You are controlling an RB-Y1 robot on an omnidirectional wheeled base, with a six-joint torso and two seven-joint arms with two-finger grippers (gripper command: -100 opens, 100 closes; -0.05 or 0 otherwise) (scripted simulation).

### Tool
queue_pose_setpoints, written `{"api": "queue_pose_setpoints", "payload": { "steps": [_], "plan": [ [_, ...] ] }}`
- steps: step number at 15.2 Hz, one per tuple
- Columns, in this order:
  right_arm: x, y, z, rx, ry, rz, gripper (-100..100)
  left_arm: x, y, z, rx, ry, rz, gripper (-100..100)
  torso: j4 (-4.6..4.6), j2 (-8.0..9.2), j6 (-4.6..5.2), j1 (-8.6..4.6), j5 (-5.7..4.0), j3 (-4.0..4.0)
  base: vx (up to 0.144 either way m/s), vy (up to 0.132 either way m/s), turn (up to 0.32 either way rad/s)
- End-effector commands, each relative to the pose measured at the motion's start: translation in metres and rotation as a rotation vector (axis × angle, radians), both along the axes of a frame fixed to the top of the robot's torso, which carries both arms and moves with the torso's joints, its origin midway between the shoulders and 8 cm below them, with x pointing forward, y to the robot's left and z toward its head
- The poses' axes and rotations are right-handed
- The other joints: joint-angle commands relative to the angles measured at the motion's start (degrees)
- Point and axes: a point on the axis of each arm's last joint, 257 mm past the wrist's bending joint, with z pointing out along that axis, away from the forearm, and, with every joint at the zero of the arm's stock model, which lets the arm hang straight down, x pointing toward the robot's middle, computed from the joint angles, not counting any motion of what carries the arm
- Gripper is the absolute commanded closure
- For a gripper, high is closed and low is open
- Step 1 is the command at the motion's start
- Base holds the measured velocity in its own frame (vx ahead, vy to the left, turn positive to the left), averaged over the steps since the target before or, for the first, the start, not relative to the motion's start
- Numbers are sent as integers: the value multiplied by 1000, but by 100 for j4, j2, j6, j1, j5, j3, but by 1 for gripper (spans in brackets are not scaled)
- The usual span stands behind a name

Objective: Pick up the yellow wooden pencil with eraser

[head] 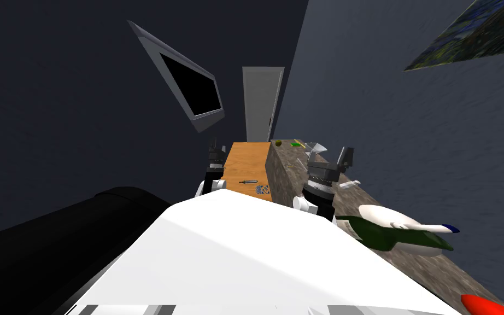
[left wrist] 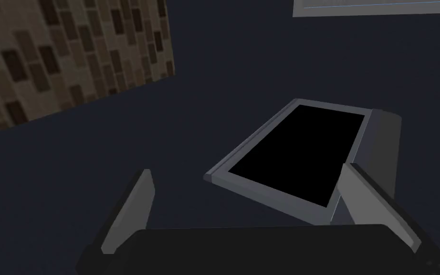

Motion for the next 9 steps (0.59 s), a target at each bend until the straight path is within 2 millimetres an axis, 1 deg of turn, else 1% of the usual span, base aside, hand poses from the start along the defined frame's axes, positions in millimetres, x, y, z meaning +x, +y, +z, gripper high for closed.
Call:
{"api": "queue_pose_setpoints", "payload": {
  "steps": [1, 2, 3, 4, 5, 6, 7, 8, 9],
  "plan": [
    [-1, 2, -8, -60, 25, 1, -100, 0, 0, 0, 0, 0, 0, 0, 0, 0, 0, 0, 0, 0, 9, 9, 18],
    [-1, 2, -8, -60, 25, 1, -100, 0, 0, 0, 0, 0, 0, 0, 0, -1, 0, 1, 0, -1, 13, 18, 18],
    [-2, 2, -15, -106, 48, -4, -100, 0, 0, 0, 0, 0, 0, 0, -1, -3, 0, 3, 1, -1, 19, 27, 19],
    [-2, 2, -15, -108, 49, -3, -100, 0, 0, 0, 0, 0, 0, 0, -1, -5, 0, 6, 1, -3, 24, 26, 15],
    [-4, 1, -24, -157, 76, -13, -100, 0, 0, 0, 0, 0, 0, 0, -2, -7, 0, 8, 2, -4, 29, 33, 29],
    [-4, 2, -25, -163, 77, -10, -100, 0, 0, 0, 0, 0, 0, 0, -2, -8, 0, 9, 2, -5, 30, 30, 20],
    [-6, -1, -35, -215, 109, -25, -100, 0, 0, 0, 0, 0, 0, 0, -2, -10, 0, 10, 2, -6, 34, 38, 35],
    [-6, 0, -36, -224, 110, -20, -100, 0, 0, 0, 0, 0, 0, 0, -3, -11, 0, 12, 2, -6, 34, 40, 23],
    [-10, -3, -48, -278, 146, -39, -100, 0, 0, 0, 0, 0, 0, 0, -3, -12, 0, 13, 3, -7, 41, 46, 36]
  ]
}}
